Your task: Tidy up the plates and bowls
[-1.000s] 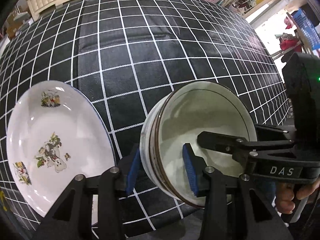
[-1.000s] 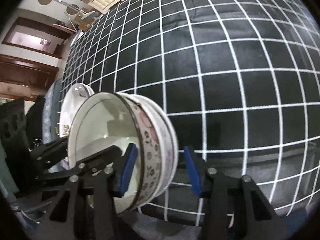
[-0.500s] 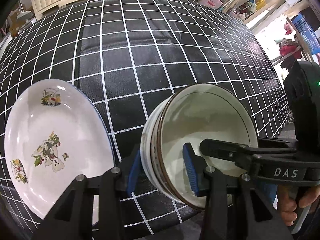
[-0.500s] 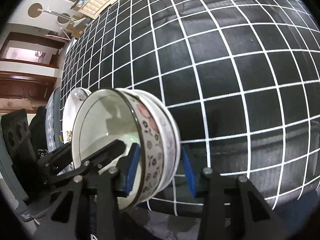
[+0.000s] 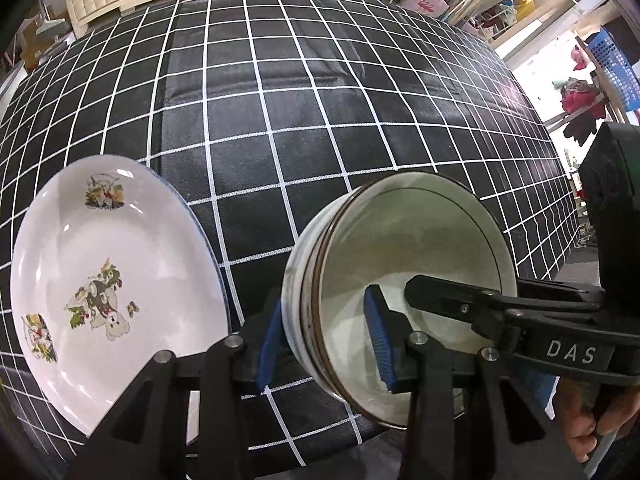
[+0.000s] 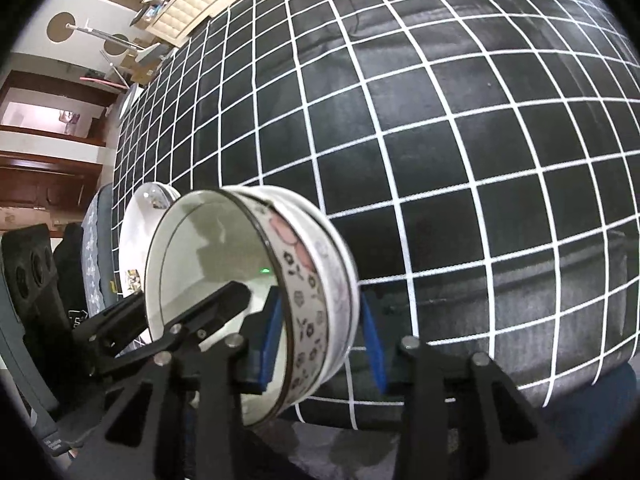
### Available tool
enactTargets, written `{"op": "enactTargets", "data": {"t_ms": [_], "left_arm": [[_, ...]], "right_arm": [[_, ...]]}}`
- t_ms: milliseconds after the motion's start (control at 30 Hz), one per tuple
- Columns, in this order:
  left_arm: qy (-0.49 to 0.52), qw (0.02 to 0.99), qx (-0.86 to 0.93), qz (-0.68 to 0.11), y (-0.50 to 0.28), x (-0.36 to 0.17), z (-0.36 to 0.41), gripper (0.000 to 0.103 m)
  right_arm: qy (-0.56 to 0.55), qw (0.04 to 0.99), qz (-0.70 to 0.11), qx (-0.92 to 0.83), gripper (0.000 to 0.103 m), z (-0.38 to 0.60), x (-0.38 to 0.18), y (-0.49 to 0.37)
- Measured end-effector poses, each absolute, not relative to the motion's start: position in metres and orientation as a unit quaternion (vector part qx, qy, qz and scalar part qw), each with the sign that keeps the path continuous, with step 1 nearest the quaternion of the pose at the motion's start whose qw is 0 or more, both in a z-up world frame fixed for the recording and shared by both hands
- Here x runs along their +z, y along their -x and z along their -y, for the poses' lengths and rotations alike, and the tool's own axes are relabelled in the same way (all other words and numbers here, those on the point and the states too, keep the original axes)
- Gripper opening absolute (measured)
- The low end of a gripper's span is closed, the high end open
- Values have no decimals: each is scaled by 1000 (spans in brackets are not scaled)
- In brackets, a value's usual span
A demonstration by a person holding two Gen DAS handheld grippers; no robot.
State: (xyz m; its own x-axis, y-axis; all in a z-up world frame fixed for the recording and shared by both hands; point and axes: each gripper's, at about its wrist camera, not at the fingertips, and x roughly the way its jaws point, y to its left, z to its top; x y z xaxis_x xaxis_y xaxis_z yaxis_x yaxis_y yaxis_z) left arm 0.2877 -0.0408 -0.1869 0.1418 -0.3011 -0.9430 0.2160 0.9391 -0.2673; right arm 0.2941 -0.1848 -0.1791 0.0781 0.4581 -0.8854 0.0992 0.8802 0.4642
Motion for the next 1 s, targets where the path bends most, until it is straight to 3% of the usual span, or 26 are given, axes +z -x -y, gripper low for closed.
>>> {"op": "enactTargets", "data": {"t_ms": [533, 1000], "left_arm": [[34, 779, -160, -606, -284, -146, 20, 39], [66, 807, -88, -581, -273, -106, -83, 39]], "right_arm": [[-207, 718, -650, 138, 41, 159, -141, -300], [-156, 718, -648, 200, 41, 54, -122, -322]]}}
